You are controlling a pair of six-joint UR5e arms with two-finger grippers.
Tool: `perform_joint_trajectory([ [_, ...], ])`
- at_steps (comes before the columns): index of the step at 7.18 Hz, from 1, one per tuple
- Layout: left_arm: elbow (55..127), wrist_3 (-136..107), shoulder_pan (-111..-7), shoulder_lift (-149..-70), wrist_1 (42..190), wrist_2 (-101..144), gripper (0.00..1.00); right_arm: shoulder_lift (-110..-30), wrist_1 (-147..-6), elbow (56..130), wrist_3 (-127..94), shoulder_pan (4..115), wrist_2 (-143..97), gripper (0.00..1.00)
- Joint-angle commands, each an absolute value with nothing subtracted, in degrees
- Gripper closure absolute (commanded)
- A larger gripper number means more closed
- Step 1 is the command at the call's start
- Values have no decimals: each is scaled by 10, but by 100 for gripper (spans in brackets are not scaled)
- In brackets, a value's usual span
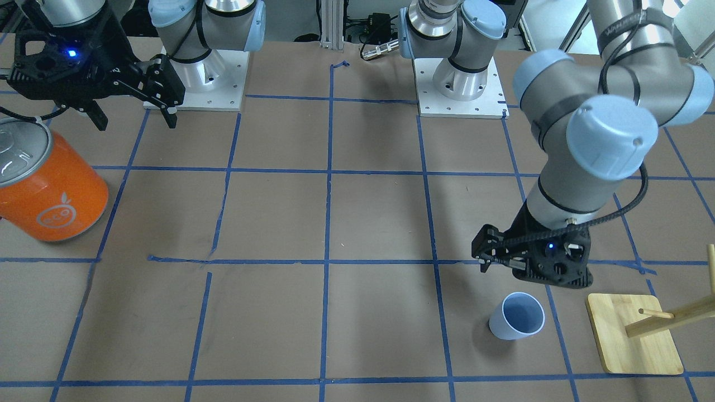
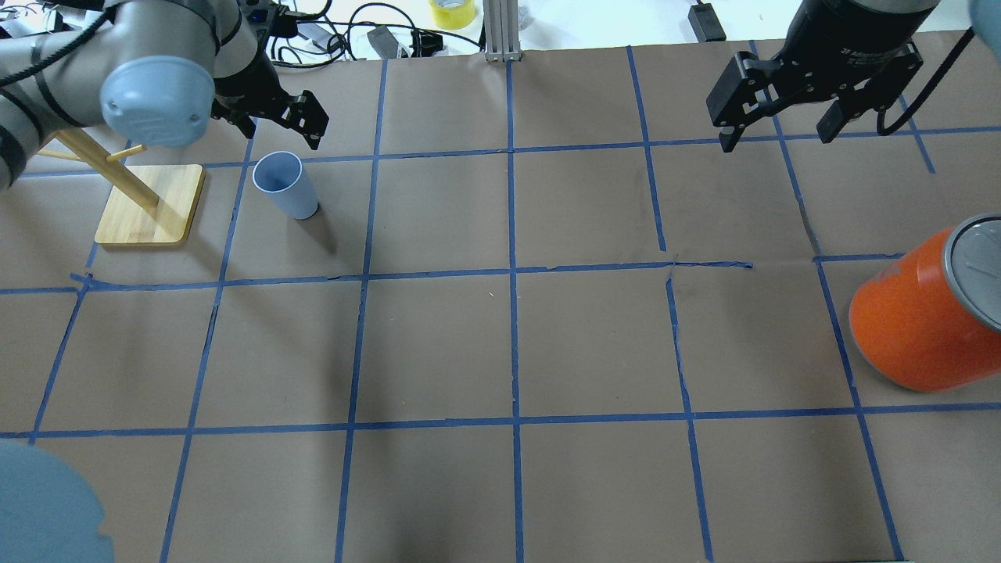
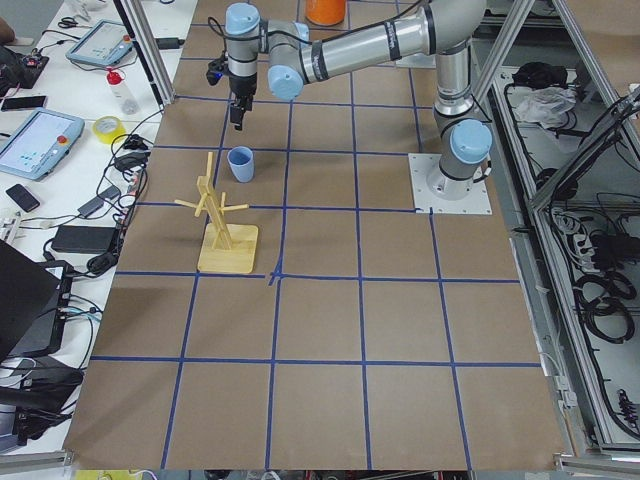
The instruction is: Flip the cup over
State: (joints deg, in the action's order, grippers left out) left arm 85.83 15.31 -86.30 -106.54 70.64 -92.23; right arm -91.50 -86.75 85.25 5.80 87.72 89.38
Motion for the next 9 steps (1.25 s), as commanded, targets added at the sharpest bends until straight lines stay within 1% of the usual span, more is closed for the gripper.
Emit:
perform_joint_trajectory([
  [1,856,139,-872,-970,826,-919,0,-915,-867,853,58,877,894,0],
  [2,857,134,-881,-936,851,-925,0,-915,-867,853,59,877,894,0],
  [3,857,121,-886,-919,852,-922,0,-915,-867,853,59,877,894,0],
  [5,853,28,-917,-922,874,-928,0,-915,-867,853,59,877,894,0],
  [6,829,-15,-940,-937,876,-926,0,-915,-867,853,59,877,894,0],
  [7,808,-32,-954,-938,909,-925,0,-916,-866,853,61,881,894,0],
  [9,810,-36,-955,-929,932,-925,0,-930,-871,866,55,883,894,0],
])
